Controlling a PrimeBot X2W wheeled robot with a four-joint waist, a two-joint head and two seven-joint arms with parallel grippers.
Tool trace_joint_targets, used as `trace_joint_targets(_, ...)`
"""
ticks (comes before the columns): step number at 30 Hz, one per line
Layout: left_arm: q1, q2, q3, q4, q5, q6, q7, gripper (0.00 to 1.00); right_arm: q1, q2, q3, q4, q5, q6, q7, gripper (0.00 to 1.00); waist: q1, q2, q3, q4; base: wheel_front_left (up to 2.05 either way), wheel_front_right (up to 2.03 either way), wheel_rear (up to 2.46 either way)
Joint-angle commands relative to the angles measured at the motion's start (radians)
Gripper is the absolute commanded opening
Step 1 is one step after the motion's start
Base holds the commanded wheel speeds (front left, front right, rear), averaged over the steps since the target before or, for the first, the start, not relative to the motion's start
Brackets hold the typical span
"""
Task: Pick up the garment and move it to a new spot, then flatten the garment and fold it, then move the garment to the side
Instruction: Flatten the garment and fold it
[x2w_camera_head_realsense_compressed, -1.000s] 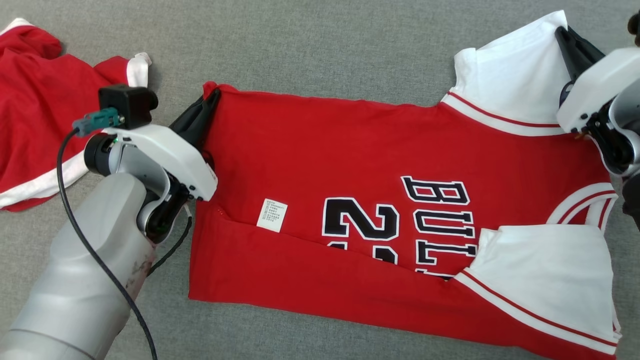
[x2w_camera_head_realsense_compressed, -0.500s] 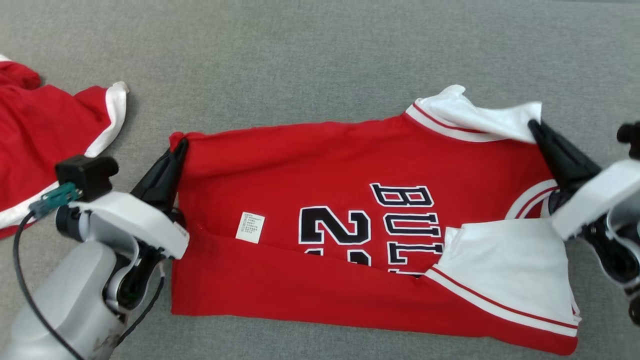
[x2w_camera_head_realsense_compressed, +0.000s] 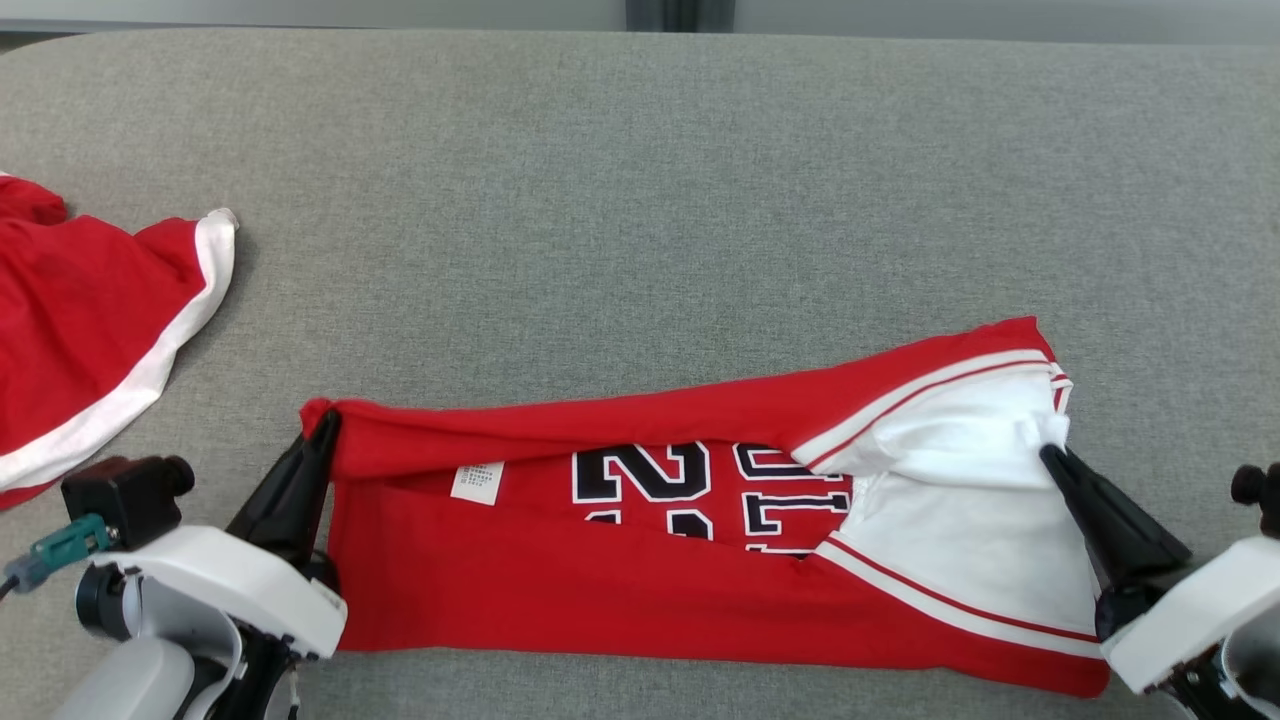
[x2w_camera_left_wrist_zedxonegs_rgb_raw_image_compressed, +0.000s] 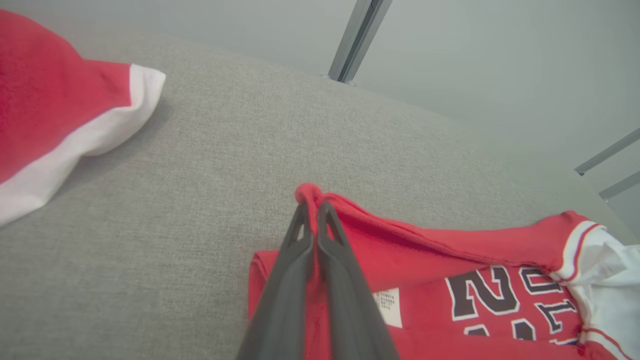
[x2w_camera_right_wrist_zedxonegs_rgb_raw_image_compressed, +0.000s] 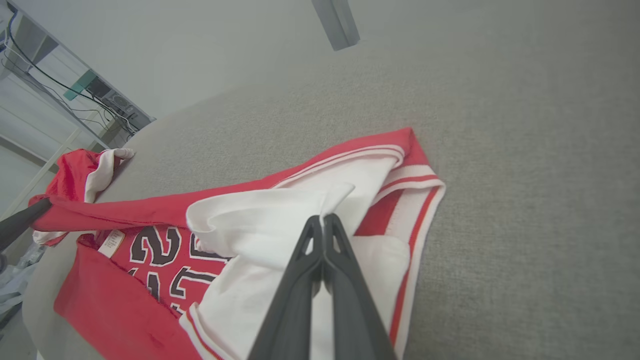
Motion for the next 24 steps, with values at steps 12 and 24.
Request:
trace_joint_targets(12,0.101,-0.017,-0.009,0.007,-0.073,0.026,0.030,0.46,0.184,0.139,-0.122,-0.074,-0.056,0.001,0.161,0.81,0.0000,0.0000,-0.032,-0.025,0.00,0.00,0.00)
trace_joint_targets(24,0.076,-0.059,0.076,0.022,0.009,0.163,-0.120,1.00,0.152,0.247,-0.299,-0.151,-0.297,0.001,-0.017,1.00,0.0000,0.0000,-0.079,-0.052,0.00,0.00,0.00)
